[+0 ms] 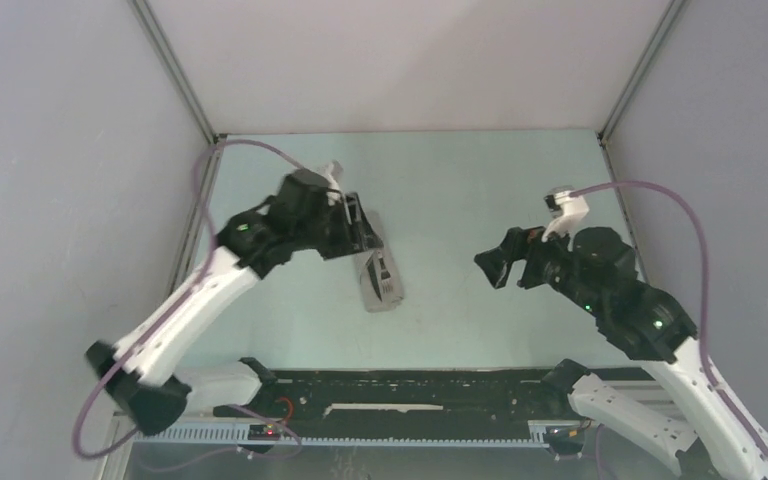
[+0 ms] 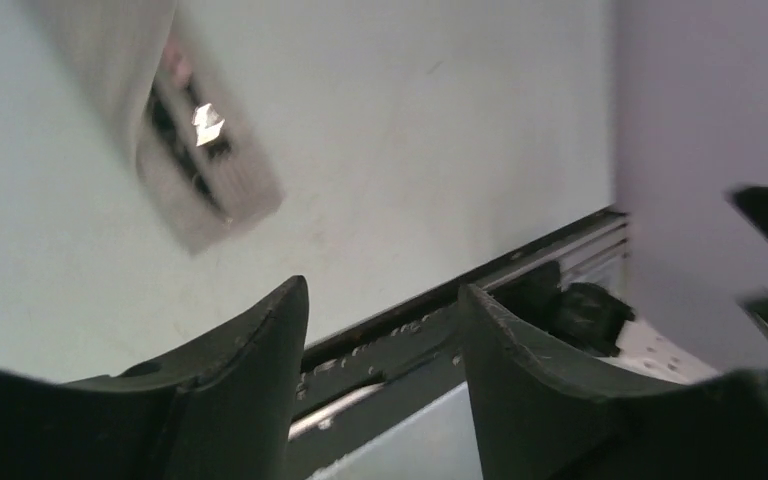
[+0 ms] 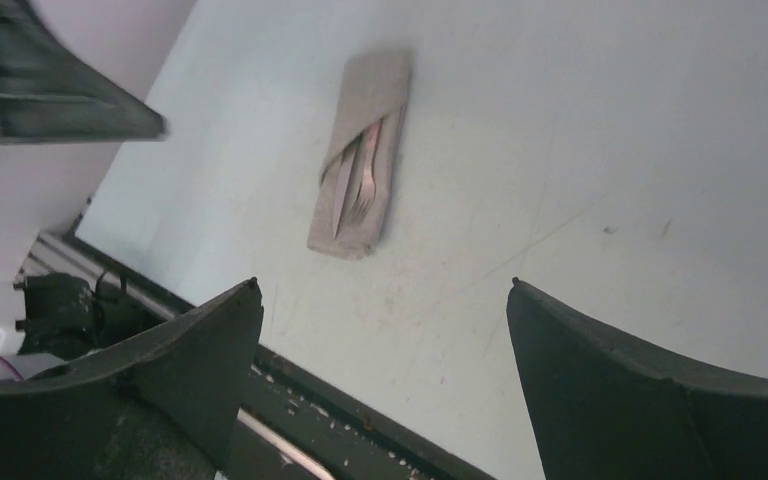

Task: Fold the napkin into a case and place the utensils inside
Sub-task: Reset both arms

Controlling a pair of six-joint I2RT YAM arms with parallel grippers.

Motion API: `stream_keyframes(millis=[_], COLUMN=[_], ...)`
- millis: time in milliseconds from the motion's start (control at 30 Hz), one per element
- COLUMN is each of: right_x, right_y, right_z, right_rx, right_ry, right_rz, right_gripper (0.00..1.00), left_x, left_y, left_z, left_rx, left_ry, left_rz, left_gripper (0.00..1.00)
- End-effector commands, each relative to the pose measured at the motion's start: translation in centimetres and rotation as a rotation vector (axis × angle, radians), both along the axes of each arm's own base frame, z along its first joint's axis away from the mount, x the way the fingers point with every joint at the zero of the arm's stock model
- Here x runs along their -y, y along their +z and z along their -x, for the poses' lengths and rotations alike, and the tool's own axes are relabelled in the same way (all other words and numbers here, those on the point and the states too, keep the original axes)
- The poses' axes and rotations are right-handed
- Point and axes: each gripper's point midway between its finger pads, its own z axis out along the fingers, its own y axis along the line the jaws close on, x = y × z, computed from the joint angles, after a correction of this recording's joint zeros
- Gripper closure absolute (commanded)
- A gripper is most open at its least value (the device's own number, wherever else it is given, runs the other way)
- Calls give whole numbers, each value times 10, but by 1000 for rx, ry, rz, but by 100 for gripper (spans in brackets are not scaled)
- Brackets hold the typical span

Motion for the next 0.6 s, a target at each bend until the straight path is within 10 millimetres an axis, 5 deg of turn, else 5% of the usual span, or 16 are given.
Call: stream_keyframes(millis=[0, 133, 200, 267, 433, 567], right_x=[45, 78, 95, 111, 136, 147], right_y=[60, 126, 163, 186, 218, 216], right_z=[6, 21, 34, 42, 59, 54], right_rx=[169, 304, 388, 444, 536, 504], right_ry=[-109, -180, -207, -249, -315, -397], right_rz=[68, 62, 37, 37, -12, -20], right_gripper=[0, 0, 0, 0, 0, 0], left_x=[-33, -86, -110, -131, -164, -177], left_y=[160, 256, 293, 323, 357, 361], left_z=[11, 33, 47, 63, 92, 107], left_rx=[541, 939, 1077, 1193, 1353, 1390], left_ry=[-67, -27, 7, 47, 123, 140], left_rz=[138, 90, 70, 71, 105, 111], left_gripper=[34, 13, 1, 0, 0, 0])
